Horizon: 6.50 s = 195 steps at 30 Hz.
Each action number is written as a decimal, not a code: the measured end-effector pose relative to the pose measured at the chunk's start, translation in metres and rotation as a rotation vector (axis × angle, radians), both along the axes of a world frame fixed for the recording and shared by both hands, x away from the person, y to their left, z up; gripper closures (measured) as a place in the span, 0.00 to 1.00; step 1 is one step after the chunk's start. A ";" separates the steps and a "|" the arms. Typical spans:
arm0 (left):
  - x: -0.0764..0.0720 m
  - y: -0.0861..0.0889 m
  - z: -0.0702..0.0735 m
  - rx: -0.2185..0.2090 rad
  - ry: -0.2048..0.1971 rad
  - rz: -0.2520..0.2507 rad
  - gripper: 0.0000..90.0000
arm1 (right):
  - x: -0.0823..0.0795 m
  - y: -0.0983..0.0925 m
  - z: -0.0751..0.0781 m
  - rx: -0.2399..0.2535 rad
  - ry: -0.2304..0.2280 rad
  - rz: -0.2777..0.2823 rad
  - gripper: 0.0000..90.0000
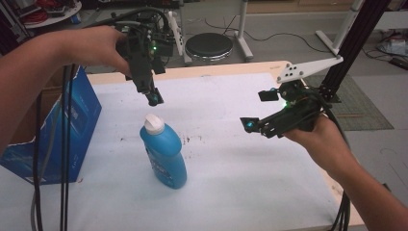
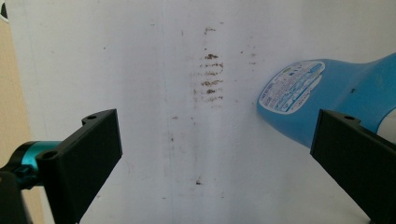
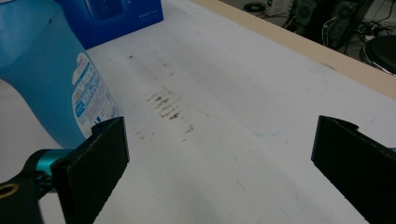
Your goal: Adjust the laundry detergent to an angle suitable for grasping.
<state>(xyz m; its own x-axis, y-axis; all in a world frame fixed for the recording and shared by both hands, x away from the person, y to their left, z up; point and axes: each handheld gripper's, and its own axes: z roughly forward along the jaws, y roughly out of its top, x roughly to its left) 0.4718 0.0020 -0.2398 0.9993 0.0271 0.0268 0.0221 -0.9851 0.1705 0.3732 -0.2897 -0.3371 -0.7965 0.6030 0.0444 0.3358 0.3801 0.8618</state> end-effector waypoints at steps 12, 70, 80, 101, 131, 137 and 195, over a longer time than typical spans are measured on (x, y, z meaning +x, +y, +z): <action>0.002 0.000 -0.002 0.001 0.004 -0.005 0.02 | -0.050 0.022 -0.007 -0.008 -0.053 -0.054 0.04; 0.002 0.001 -0.002 -0.009 -0.002 -0.008 0.02 | -0.077 0.152 -0.050 0.105 -0.068 -0.083 0.04; 0.003 0.001 -0.002 -0.008 -0.001 -0.005 0.02 | -0.068 0.167 -0.053 0.097 -0.068 -0.064 0.05; 0.004 0.005 -0.002 -0.011 -0.009 -0.002 0.02 | -0.064 0.176 -0.056 0.110 -0.065 -0.046 0.34; 0.005 0.010 -0.004 -0.013 -0.009 0.006 0.02 | -0.063 0.175 -0.048 0.059 -0.074 -0.012 0.49; 0.005 0.009 -0.005 -0.013 -0.007 0.002 0.02 | -0.057 0.162 -0.035 0.046 -0.067 0.044 0.49; 0.004 0.007 -0.011 0.008 -0.004 0.021 0.02 | -0.004 0.106 -0.042 0.059 -0.021 0.673 0.49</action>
